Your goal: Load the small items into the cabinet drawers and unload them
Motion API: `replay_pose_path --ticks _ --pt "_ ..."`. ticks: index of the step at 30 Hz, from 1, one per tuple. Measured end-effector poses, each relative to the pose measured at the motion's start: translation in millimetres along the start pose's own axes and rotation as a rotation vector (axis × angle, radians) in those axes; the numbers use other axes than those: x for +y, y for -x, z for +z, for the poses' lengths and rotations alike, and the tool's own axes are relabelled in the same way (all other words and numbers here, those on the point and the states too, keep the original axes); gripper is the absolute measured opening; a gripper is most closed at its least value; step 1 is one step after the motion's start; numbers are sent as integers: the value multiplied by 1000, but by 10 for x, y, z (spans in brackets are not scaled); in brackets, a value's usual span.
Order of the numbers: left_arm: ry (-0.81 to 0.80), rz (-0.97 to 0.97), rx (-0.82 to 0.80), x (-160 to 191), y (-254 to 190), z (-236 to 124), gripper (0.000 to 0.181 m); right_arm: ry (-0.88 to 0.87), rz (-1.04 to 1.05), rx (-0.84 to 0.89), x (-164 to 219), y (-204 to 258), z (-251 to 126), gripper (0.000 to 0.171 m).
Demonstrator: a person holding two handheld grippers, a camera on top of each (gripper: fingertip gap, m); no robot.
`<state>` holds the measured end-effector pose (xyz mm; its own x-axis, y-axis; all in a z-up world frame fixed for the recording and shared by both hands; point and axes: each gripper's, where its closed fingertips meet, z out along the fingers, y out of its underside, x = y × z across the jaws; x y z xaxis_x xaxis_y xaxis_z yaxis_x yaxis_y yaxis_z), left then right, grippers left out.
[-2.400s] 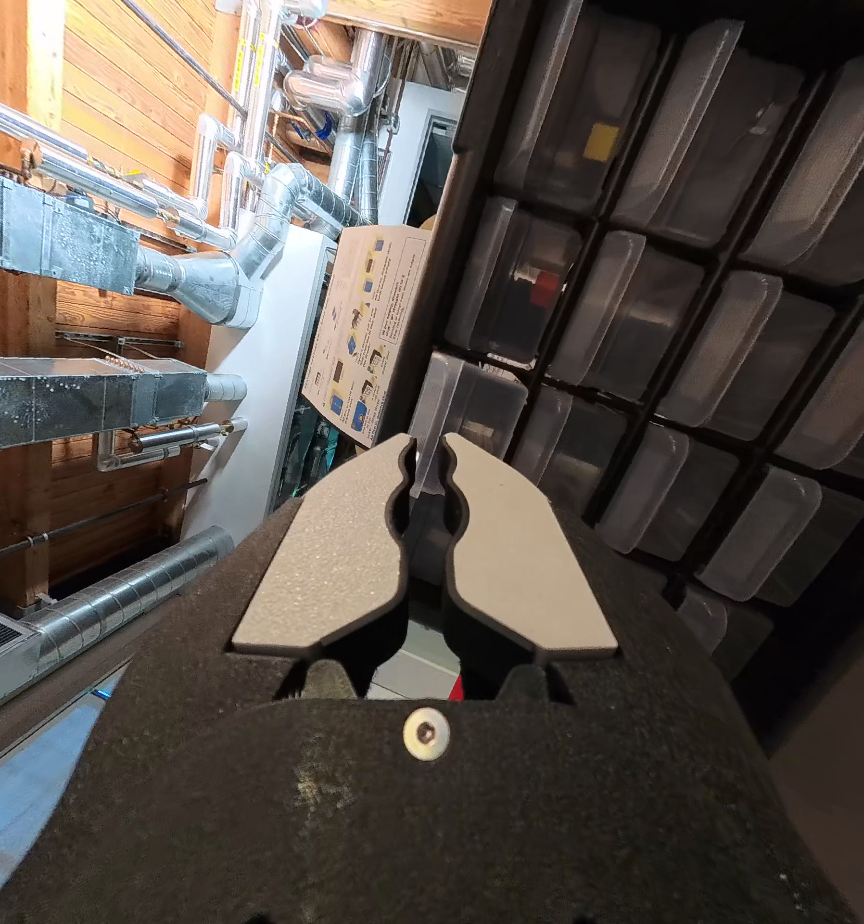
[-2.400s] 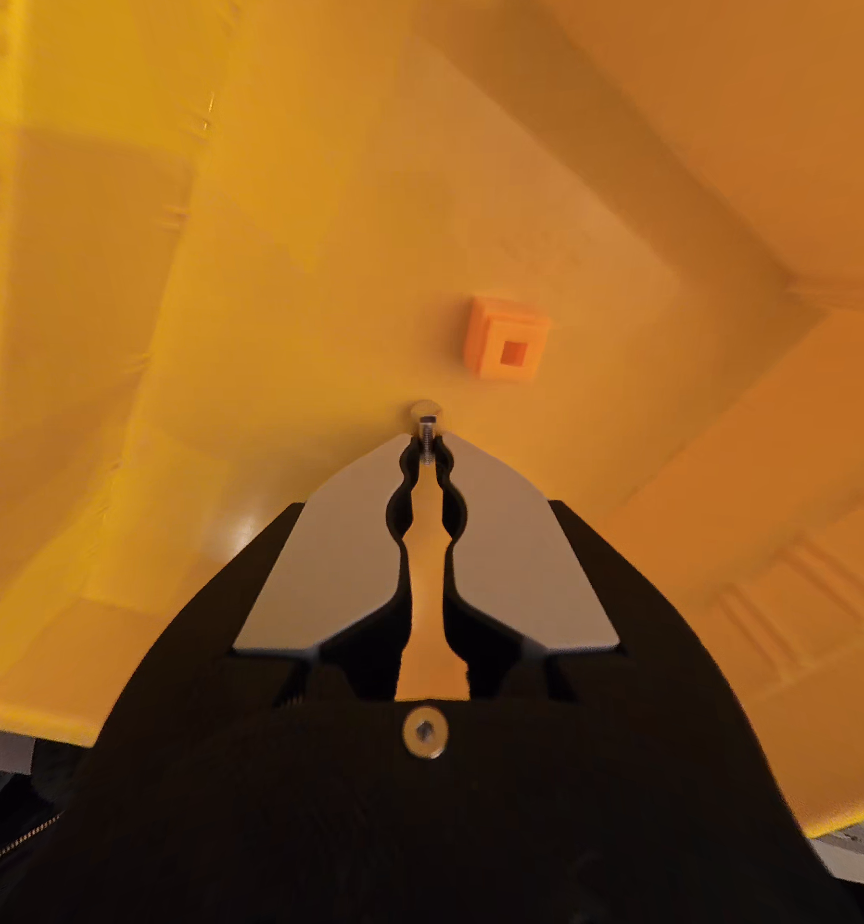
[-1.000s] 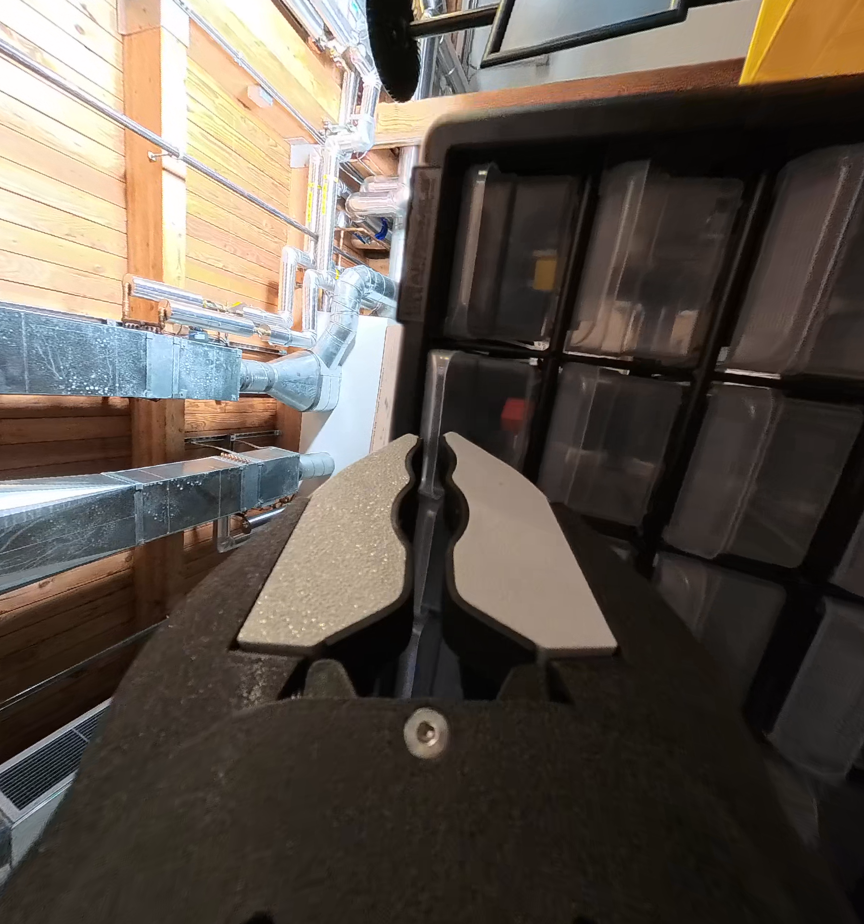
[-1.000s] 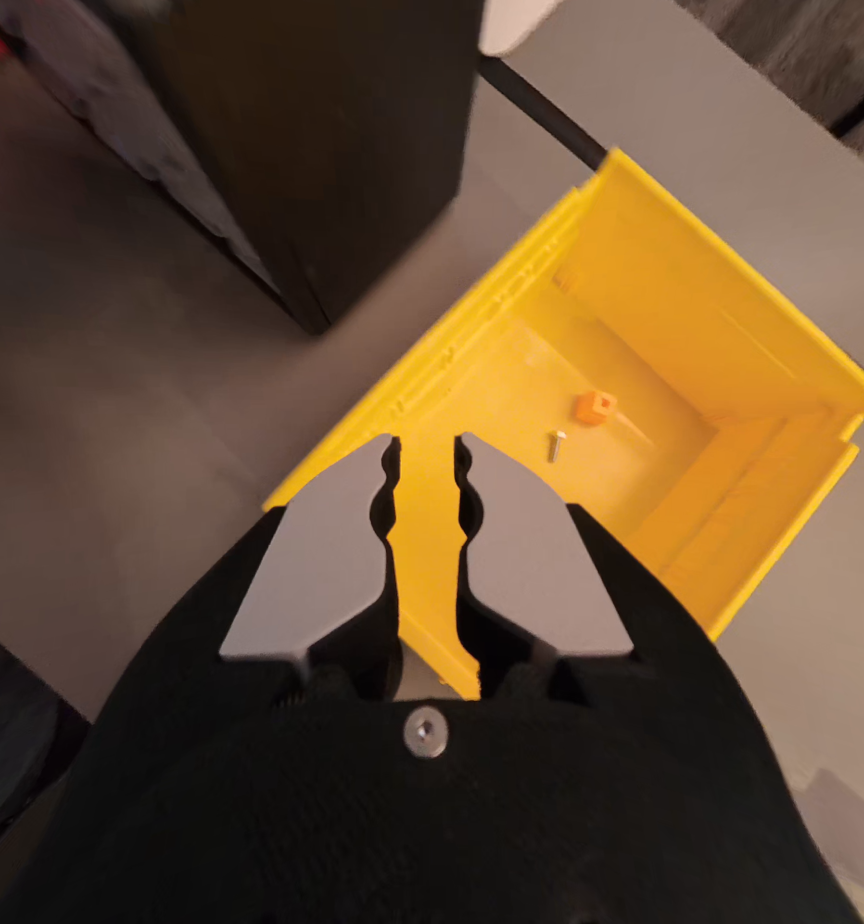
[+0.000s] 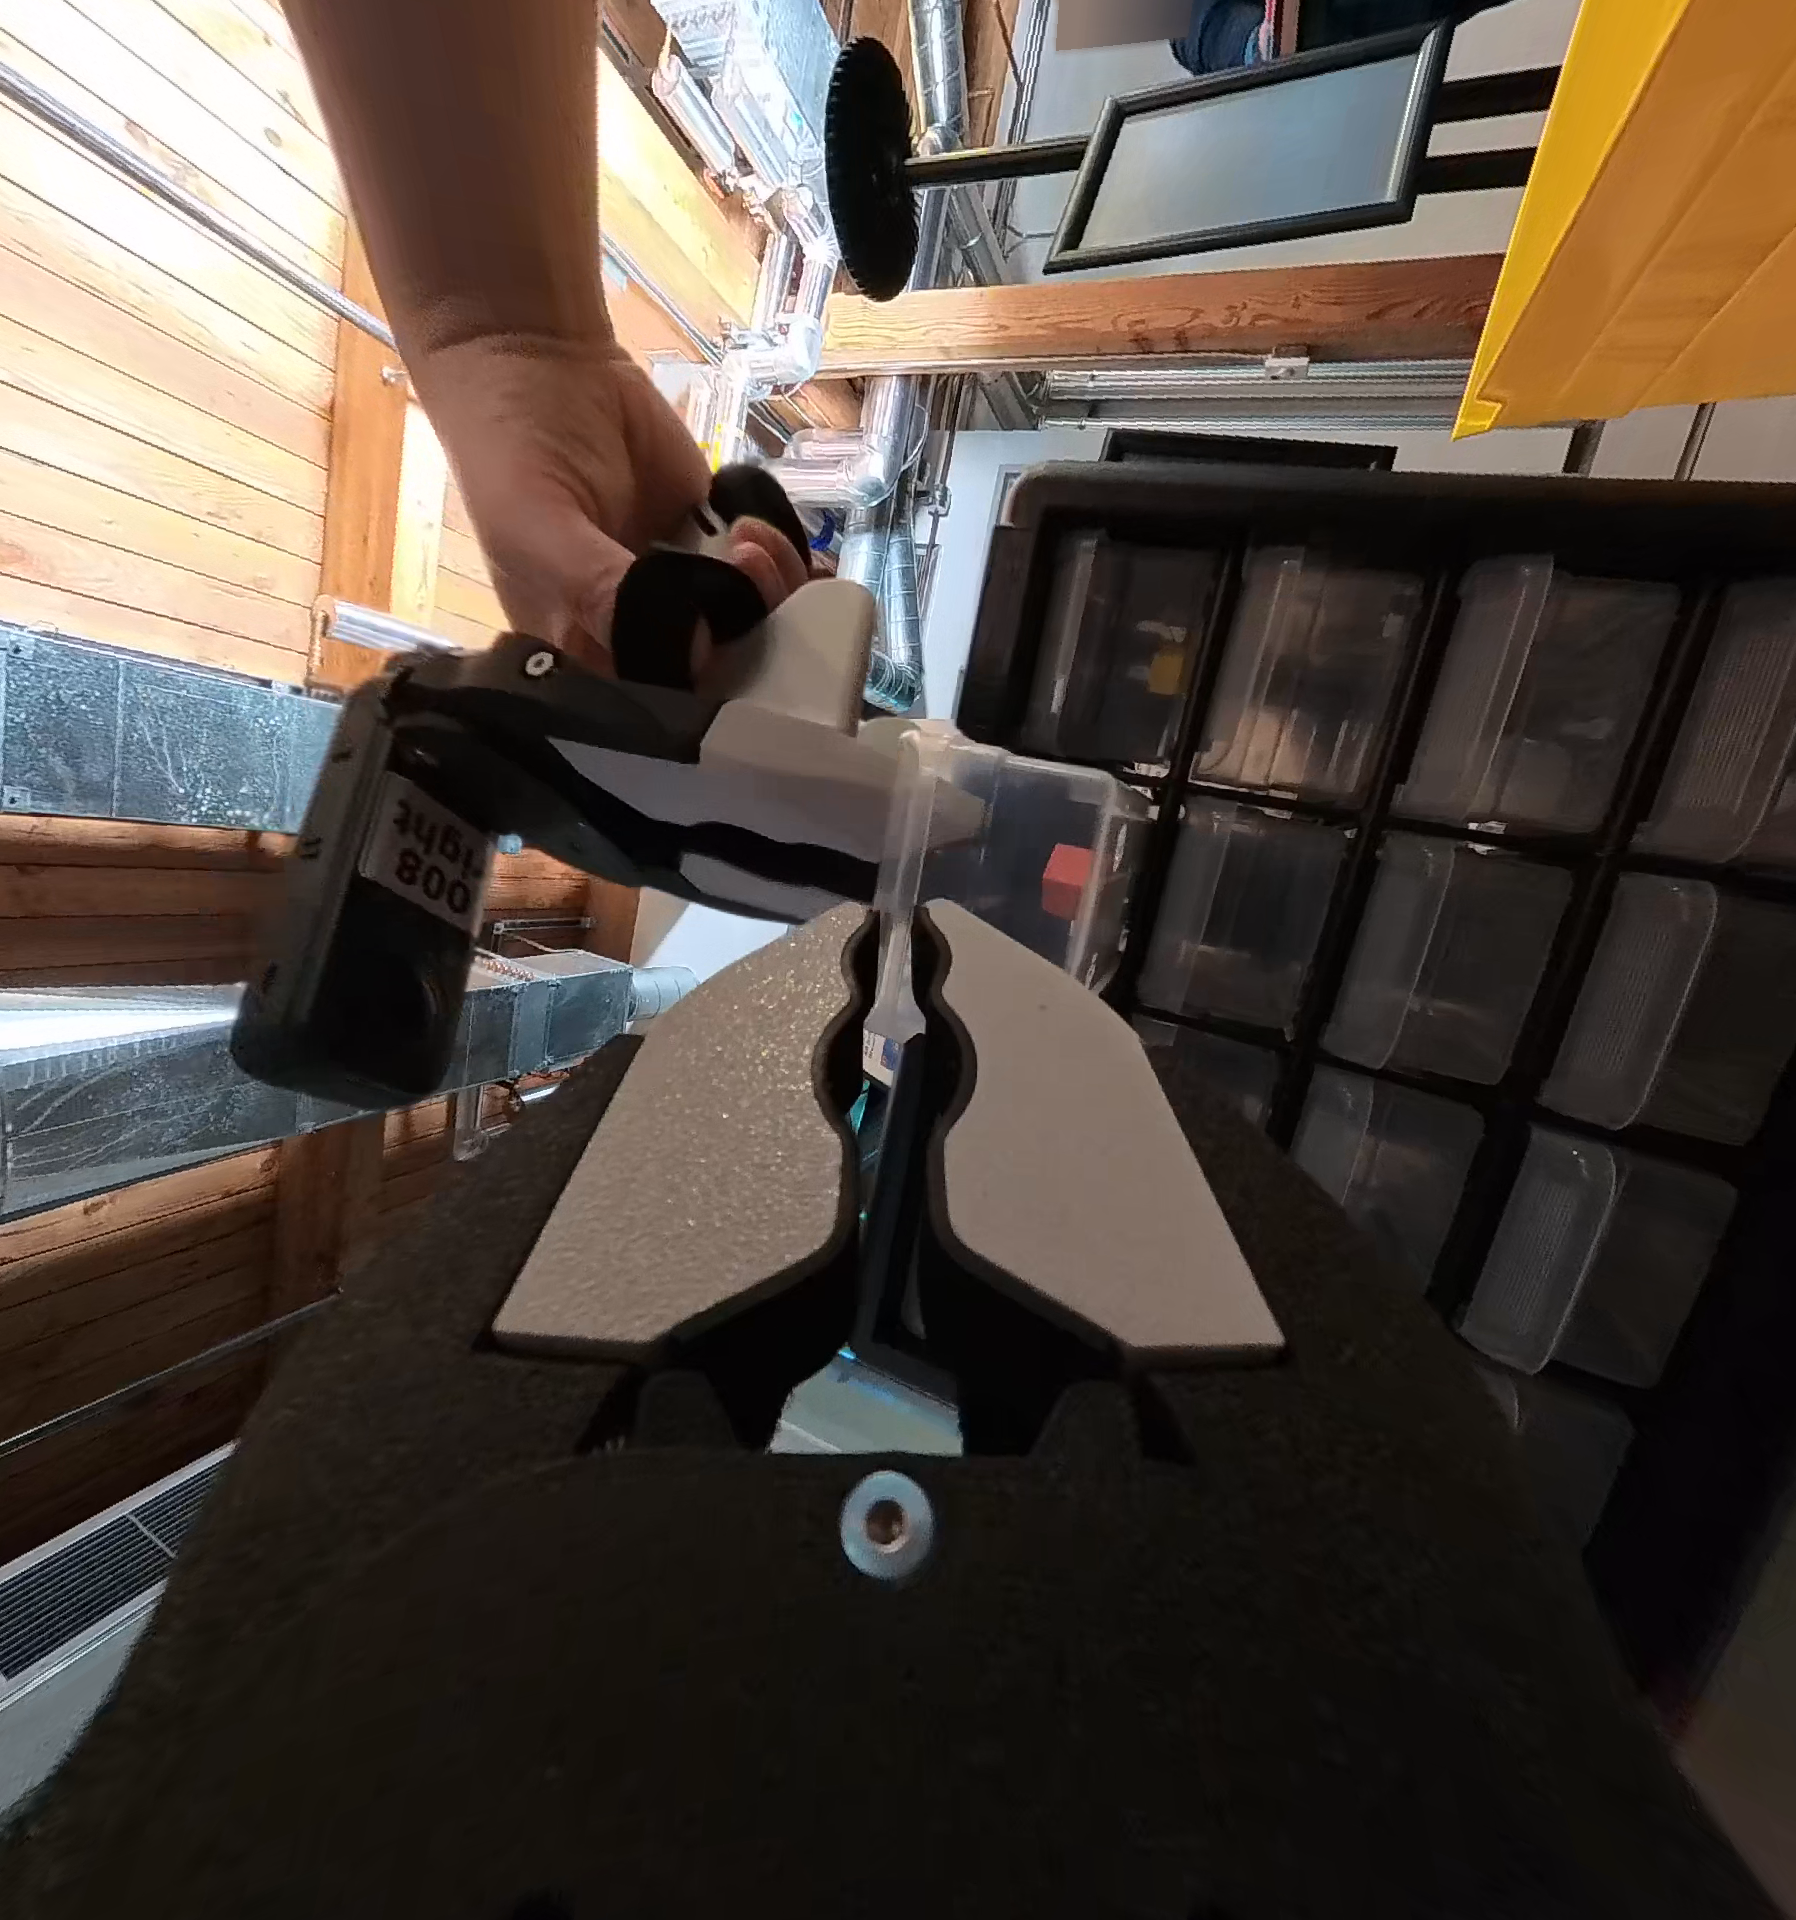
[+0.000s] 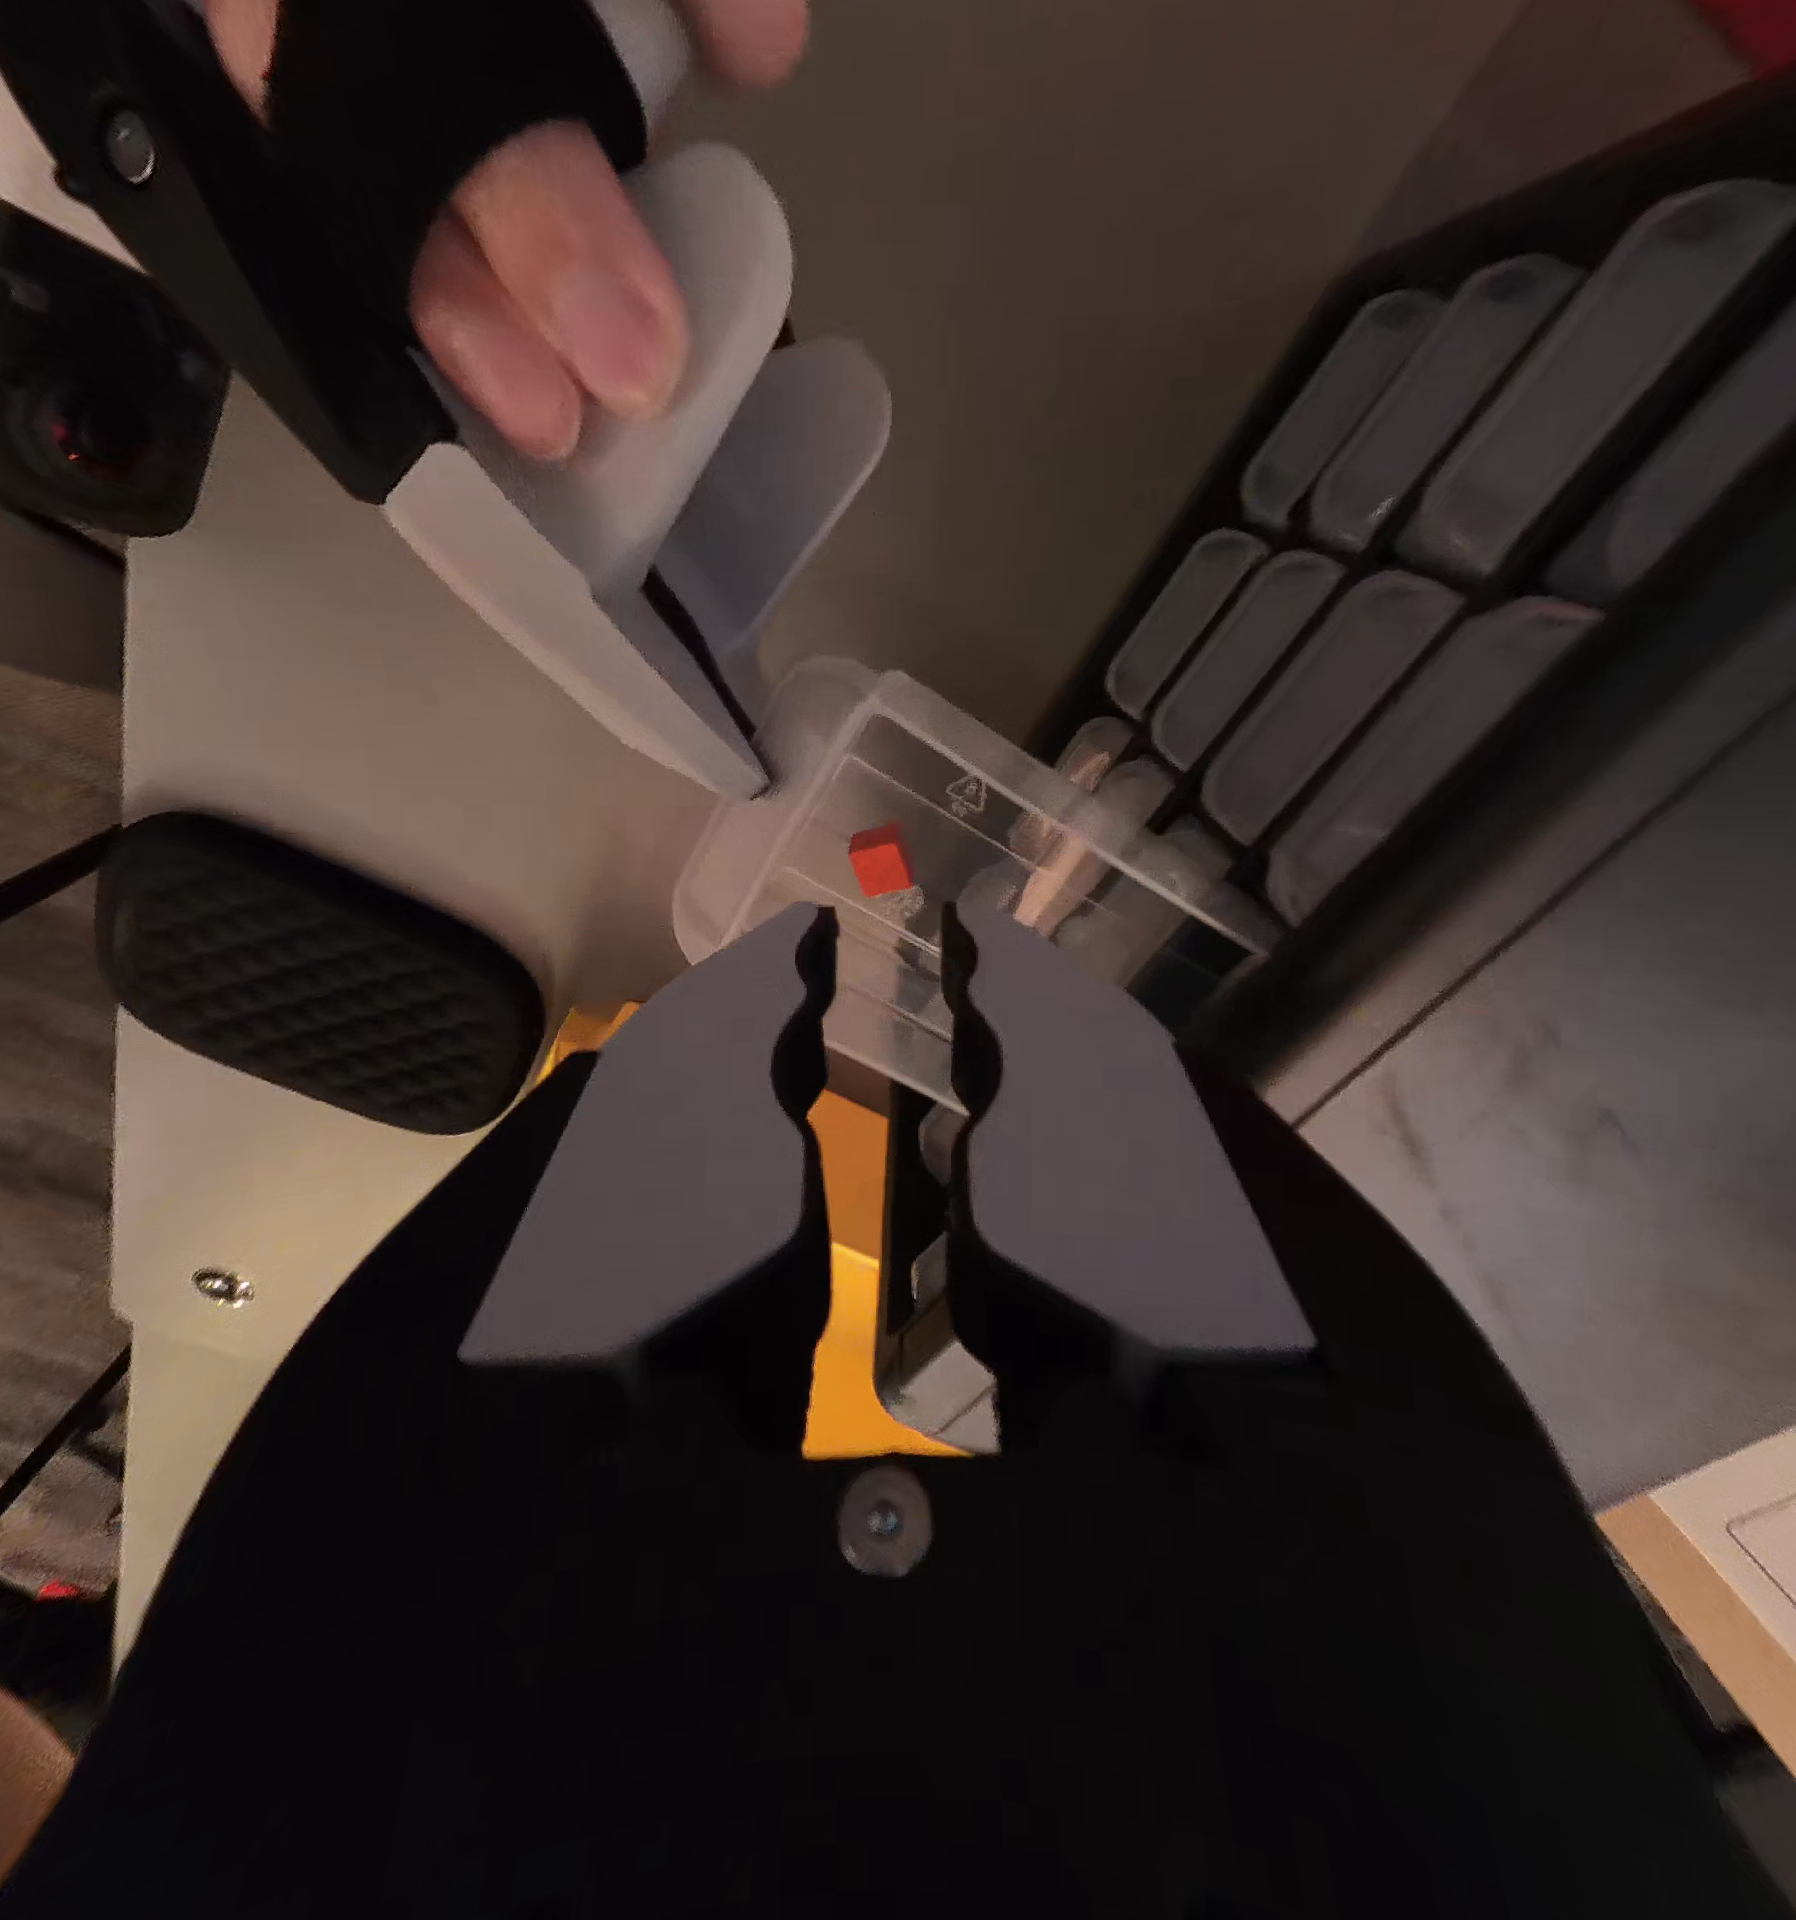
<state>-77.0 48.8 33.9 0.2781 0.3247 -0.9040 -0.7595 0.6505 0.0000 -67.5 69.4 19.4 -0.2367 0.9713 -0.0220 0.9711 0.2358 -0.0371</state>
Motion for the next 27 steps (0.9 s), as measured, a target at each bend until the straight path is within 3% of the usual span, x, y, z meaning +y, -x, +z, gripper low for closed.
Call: replay_pose_path --ticks 11,27 --pt "-27 -18 3 -50 14 -30 6 90 -69 -16 12 6 138 20" --pt "-13 -38 -1 -25 42 -16 5 -32 -48 -9 -44 -20 63 19"
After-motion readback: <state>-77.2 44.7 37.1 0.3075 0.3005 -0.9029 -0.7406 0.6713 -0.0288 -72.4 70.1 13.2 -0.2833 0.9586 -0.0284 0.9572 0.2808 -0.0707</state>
